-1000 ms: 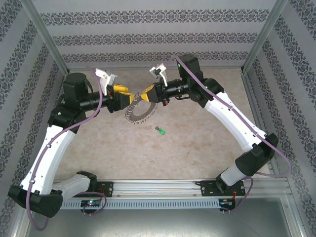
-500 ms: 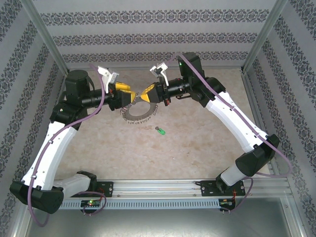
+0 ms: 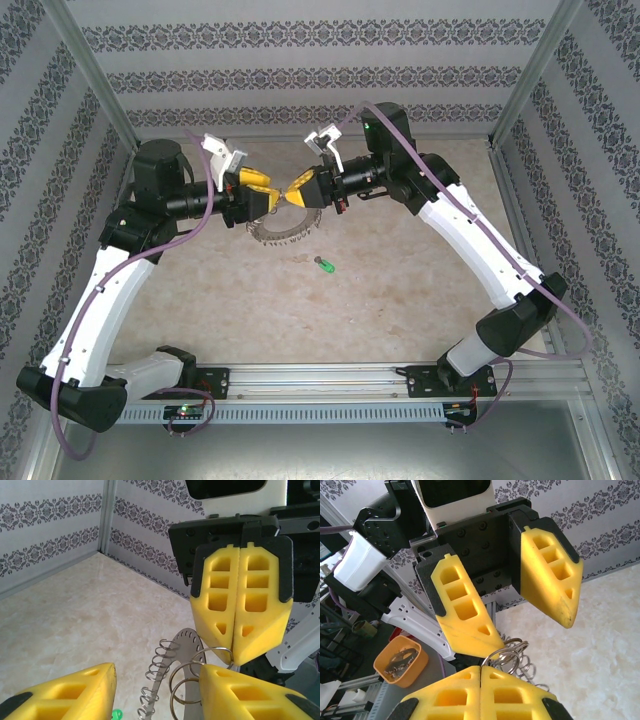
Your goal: Put the keys on the keyring
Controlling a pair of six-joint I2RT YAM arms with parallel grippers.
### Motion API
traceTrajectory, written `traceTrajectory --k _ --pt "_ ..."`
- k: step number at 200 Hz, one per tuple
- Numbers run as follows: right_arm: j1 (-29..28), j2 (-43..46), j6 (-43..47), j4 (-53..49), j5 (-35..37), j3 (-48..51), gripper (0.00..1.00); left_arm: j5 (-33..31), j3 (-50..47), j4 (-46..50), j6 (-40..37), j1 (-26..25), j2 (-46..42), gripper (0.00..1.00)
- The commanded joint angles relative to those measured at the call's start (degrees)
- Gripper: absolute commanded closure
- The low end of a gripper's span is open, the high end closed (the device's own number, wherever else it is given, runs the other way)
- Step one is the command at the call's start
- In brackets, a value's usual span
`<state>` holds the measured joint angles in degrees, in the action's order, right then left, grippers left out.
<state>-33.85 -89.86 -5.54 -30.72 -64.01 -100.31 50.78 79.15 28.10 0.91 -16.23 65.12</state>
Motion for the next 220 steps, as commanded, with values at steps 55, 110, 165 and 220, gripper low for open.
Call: traceTrajectory --k 55,110,165,220 --pt "0.60 -1.19 1.78 0.28 -4.01 -2.81 1.00 0.23 3.04 3.18 -3.54 -2.30 1.31 0.54" --pt "0.19 -1.45 1.51 0.59 -5.05 -2.67 1.00 -0.47 3.70 4.41 -4.77 -3.50 1.93 0.57" --pt "0.01 -1.92 1.32 0.57 -5.17 -2.98 1.00 -1.36 3.59 5.15 -5.83 -3.98 1.81 0.99" --pt "2.39 0.80 -1.41 2.56 2.65 3.73 0.84 -6.84 -0.25 6.24 -3.98 -3.37 0.70 1.00"
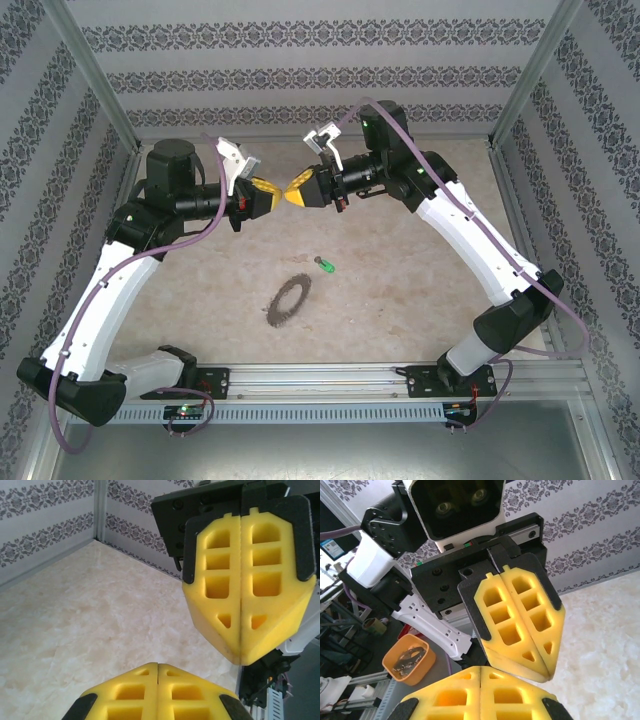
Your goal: Put the keys on the keyring
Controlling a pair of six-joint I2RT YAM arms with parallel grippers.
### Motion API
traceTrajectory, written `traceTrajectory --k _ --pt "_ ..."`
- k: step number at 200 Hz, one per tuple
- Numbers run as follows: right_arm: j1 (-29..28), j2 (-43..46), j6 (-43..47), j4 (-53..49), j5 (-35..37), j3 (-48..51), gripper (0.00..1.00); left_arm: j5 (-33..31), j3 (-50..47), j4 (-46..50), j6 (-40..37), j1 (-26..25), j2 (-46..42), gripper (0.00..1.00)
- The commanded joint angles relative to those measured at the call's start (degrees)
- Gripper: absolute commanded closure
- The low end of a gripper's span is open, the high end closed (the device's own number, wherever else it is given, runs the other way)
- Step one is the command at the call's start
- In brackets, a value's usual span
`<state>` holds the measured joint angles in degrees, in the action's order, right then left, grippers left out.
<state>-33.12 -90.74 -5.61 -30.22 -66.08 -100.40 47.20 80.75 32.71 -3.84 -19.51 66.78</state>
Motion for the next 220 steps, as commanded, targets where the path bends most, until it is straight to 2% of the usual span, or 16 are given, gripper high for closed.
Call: traceTrajectory --k 1,13,26,54,90,114,151,164,199,220 --pt "1.79 1.73 -1.43 2.07 4.91 3.99 0.82 -3.34 -1.92 1.60 0.85 -0.14 -0.96 1.00" --pt "2.71 2.46 -3.10 2.73 7.95 6.07 0.67 -4.61 -3.14 1.42 1.88 -0.11 -1.09 0.96" --pt "3.80 2.79 -5.28 2.23 12.06 8.04 0.43 -5.56 -4.46 1.07 3.18 -0.01 -1.22 0.90" --pt "5.65 1.40 -9.69 -2.17 16.98 11.96 0.03 -7.13 -6.92 1.21 6.36 0.15 -0.63 0.76" --pt "5.46 0.97 -16.43 -5.75 21.52 22.57 0.02 -10.18 -9.93 3.97 10.32 0.07 0.26 0.62" --pt "4.87 1.75 -21.31 -4.49 22.90 30.91 0.02 -11.48 -11.13 6.21 10.60 -0.73 0.66 0.52" --pt "0.26 1.79 -23.25 -6.30 26.89 36.85 0.02 -12.73 -13.87 7.45 11.83 -1.29 0.75 0.41" --pt "-1.46 2.13 -23.73 -5.38 27.72 38.03 0.02 -12.00 -15.38 7.19 12.73 -1.52 0.78 0.33" --pt "-4.31 6.29 -24.22 0.41 30.37 43.30 0.02 -11.65 -20.31 7.92 6.90 -5.17 -1.26 0.30" --pt "-1.55 8.41 -28.53 3.74 29.16 49.44 0.02 -13.15 -22.91 8.76 2.68 -9.15 -2.60 0.30"
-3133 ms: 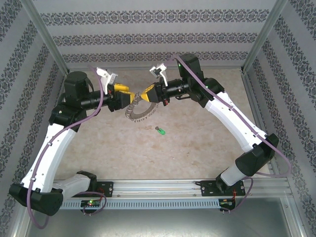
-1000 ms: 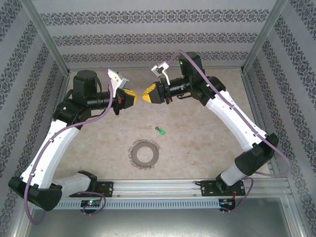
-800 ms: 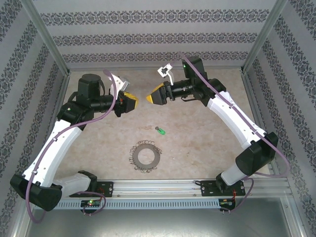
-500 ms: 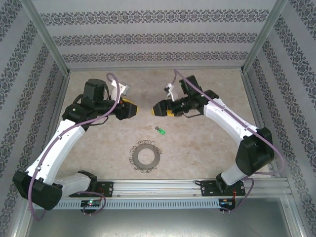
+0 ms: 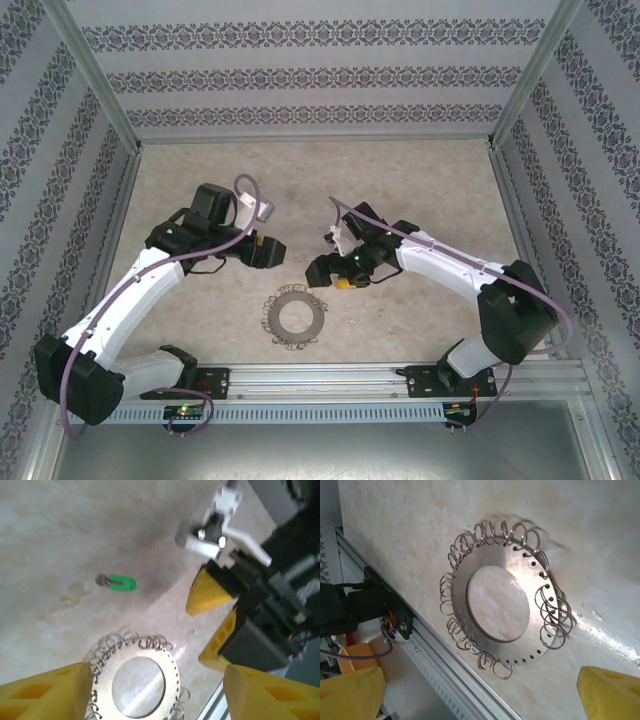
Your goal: Put the keys on the keyring
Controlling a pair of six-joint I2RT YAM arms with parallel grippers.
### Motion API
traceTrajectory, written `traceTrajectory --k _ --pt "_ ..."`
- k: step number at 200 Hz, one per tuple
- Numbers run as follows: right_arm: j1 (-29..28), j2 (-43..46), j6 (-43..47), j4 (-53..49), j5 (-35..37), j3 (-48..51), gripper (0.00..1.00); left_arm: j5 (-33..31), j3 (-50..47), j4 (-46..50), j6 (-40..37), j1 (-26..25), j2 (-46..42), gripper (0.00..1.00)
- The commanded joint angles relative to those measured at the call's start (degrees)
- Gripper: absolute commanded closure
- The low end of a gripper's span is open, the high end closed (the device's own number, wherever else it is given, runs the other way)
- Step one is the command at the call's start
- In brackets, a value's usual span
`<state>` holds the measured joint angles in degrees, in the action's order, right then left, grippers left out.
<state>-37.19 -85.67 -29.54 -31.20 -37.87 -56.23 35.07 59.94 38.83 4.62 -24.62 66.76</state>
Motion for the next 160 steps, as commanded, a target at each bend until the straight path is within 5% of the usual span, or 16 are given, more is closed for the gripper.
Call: traceTrajectory --k 1,48,82,160 --pt "2.80 3.37 -4.85 4.91 0.86 5.57 0.02 -1.08 -2.19 2.61 -5.86 -4.21 -2.63 0.30" --pt "12.19 2.92 -8.73 6.12 0.25 4.22 0.02 -3.36 -6.42 2.12 -8.23 -11.74 -2.85 0.33" --pt "19.85 1.55 -9.83 6.33 -1.40 3.68 0.02 -7.39 -5.40 7.11 -11.22 -22.73 2.86 0.35" --pt "33.60 4.87 -5.16 2.18 -0.51 4.05 0.02 -13.30 -2.04 4.10 -4.43 -35.52 16.15 0.43"
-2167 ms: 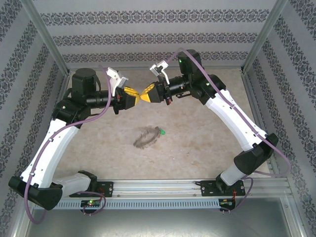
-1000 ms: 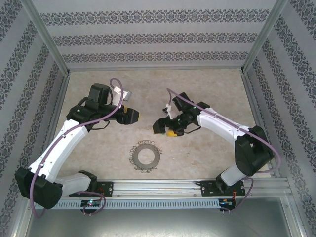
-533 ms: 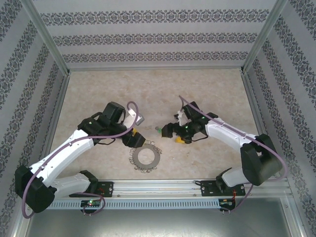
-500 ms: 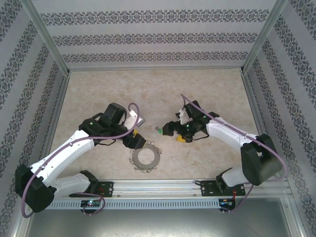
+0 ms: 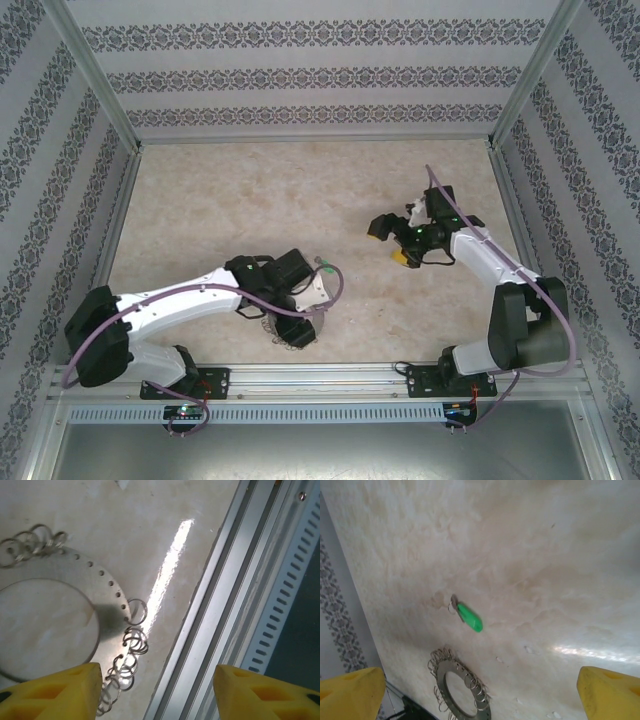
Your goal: Put the keys on the keyring
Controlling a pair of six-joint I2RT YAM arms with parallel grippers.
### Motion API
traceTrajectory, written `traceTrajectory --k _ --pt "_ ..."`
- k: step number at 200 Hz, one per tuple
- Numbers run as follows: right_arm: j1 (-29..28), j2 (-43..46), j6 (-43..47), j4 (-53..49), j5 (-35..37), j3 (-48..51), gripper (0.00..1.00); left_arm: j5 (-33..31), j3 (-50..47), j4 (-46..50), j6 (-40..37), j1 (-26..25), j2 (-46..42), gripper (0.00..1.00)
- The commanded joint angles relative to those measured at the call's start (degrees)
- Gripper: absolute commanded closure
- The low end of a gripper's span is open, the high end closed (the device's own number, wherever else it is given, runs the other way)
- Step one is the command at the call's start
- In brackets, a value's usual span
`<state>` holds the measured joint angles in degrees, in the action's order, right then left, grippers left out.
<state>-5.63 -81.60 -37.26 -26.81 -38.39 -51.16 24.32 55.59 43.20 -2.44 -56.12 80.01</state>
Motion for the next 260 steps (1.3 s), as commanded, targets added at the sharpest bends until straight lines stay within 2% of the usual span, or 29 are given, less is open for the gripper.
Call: traceTrajectory --k 1,29,61,102,151,260 --pt "2.07 0.77 2.63 -2.29 0.04 -1.17 0.02 -2.62 2.36 -0.33 2.66 -4.23 3.07 0.43" --pt "2.53 0.87 4.34 -3.44 0.08 -2.65 0.02 -4.70 4.22 -0.14 3.47 -7.90 7.53 0.52" --pt "3.19 3.03 5.01 -4.38 -0.61 -0.67 0.02 -7.72 4.29 -0.25 3.51 -10.51 9.71 0.54" --pt "5.61 6.88 5.43 -6.17 -1.40 1.39 0.02 -12.86 7.57 0.48 3.79 -12.99 15.88 0.62" --pt "8.41 10.66 6.27 -8.49 -2.26 2.59 0.02 -19.54 10.25 3.31 1.81 -14.19 20.89 0.71" --pt "10.19 11.91 8.61 -12.79 -2.47 2.11 0.02 -25.00 11.67 5.51 -1.49 -15.69 25.57 0.79"
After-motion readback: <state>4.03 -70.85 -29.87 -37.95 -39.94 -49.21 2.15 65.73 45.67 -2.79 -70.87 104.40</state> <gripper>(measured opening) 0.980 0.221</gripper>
